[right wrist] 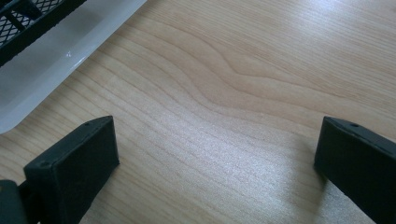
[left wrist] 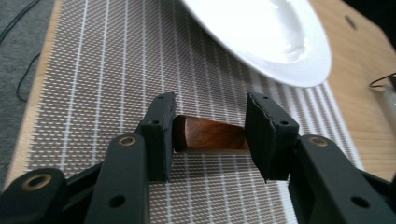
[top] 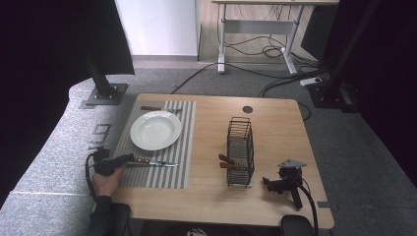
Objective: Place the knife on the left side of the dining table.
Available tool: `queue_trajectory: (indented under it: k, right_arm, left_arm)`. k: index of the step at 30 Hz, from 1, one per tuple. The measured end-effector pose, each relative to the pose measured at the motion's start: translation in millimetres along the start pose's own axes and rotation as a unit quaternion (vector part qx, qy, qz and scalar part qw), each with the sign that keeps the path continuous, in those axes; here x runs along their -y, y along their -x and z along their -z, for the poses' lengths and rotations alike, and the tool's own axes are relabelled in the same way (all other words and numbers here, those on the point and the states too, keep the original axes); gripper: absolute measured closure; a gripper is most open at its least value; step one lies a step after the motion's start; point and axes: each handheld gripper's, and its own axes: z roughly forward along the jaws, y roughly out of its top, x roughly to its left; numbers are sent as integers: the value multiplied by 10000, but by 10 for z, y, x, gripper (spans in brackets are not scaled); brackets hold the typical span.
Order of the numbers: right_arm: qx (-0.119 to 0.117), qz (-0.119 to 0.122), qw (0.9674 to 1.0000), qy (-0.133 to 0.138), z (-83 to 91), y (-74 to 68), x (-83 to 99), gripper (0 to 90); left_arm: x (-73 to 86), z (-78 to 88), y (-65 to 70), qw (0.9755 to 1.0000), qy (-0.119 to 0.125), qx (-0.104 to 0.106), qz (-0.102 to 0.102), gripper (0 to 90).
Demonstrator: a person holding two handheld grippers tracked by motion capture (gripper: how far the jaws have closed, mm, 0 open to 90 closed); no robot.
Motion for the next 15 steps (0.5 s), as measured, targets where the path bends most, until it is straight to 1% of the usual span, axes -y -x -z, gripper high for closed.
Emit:
queue_trajectory:
  k: [4, 5, 8, 10, 13, 15]
  right_arm:
    - [0, 1, 10000, 0, 0, 0, 0, 0]
    - [0, 1, 10000, 0, 0, 0, 0, 0]
    - [0, 0, 10000, 0, 0, 0, 0, 0]
    - [1, 0, 10000, 1, 0, 0, 0, 0]
    - [1, 0, 10000, 0, 0, 0, 0, 0]
    - [0, 1, 10000, 0, 0, 0, 0, 0]
  left_arm:
    - [-8, -46, -22, 9998, -80, -139, -83, 526]
    - [-8, -46, -22, 9998, -80, -139, -83, 524]
    - [-9, -63, -19, 9995, -113, -251, -166, 520]
    - [-6, -73, -13, 9990, -145, -324, -255, 515]
    - [10, -92, 1, 9977, -208, -489, -415, 509]
    - [21, -96, 8, 9969, -189, -553, -519, 515]
